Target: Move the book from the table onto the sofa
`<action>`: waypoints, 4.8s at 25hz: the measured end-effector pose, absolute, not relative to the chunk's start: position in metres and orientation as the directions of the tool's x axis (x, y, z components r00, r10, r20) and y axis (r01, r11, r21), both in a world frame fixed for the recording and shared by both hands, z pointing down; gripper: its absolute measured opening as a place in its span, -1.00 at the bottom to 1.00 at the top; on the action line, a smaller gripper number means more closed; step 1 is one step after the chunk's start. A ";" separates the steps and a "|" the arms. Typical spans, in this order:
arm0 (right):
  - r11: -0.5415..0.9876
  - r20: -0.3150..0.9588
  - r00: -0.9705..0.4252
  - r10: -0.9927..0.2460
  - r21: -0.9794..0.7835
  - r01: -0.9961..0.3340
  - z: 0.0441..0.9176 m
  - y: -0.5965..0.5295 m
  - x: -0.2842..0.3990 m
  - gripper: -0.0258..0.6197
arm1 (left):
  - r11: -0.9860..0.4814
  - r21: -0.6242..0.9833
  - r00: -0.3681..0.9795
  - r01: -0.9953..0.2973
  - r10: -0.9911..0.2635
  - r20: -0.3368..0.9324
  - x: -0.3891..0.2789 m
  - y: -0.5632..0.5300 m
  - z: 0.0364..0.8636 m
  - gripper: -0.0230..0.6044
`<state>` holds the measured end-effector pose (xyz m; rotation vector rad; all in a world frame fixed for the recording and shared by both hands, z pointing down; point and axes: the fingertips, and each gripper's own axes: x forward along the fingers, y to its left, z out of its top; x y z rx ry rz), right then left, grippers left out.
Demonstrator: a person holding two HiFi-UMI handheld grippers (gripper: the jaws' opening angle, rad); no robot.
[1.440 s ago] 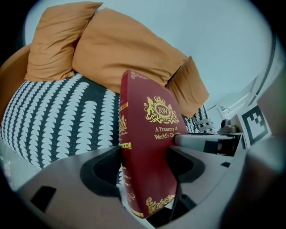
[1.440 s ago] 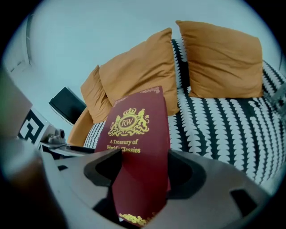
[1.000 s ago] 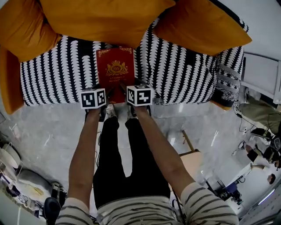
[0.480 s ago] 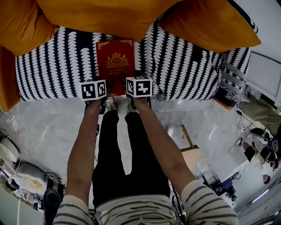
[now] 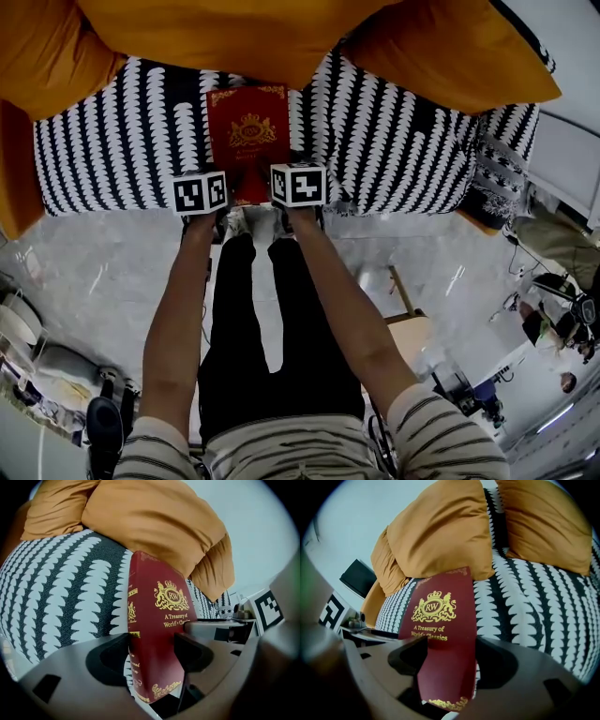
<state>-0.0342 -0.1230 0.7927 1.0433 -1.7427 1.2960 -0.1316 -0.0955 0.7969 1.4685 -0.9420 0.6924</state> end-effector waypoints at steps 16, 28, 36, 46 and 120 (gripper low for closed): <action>0.193 0.891 -0.383 -0.243 -0.342 -0.920 0.755 -0.126 -0.037 0.06 | -0.048 0.438 0.436 -0.898 -0.236 0.868 -0.150 -0.105 0.753 -0.12; 0.180 0.842 -0.433 -0.322 -0.394 -0.901 0.676 -0.108 -0.056 -0.30 | -0.111 0.413 0.428 -0.904 -0.251 0.868 -0.146 -0.077 0.686 -0.40; 0.175 0.834 -0.426 -0.350 -0.389 -0.905 0.631 -0.092 -0.044 -0.70 | -0.174 0.391 0.426 -0.904 -0.268 0.864 -0.126 -0.068 0.641 -0.63; 0.203 0.802 -0.453 -0.389 -0.405 -0.891 0.556 -0.076 -0.032 -0.78 | -0.250 0.390 0.456 -0.886 -0.320 0.830 -0.106 -0.060 0.560 -0.74; 0.529 0.056 -0.542 -0.839 -0.157 -0.834 0.074 -0.095 0.014 -0.88 | -0.620 0.114 0.630 -0.776 -0.772 0.090 -0.039 -0.097 0.081 -0.91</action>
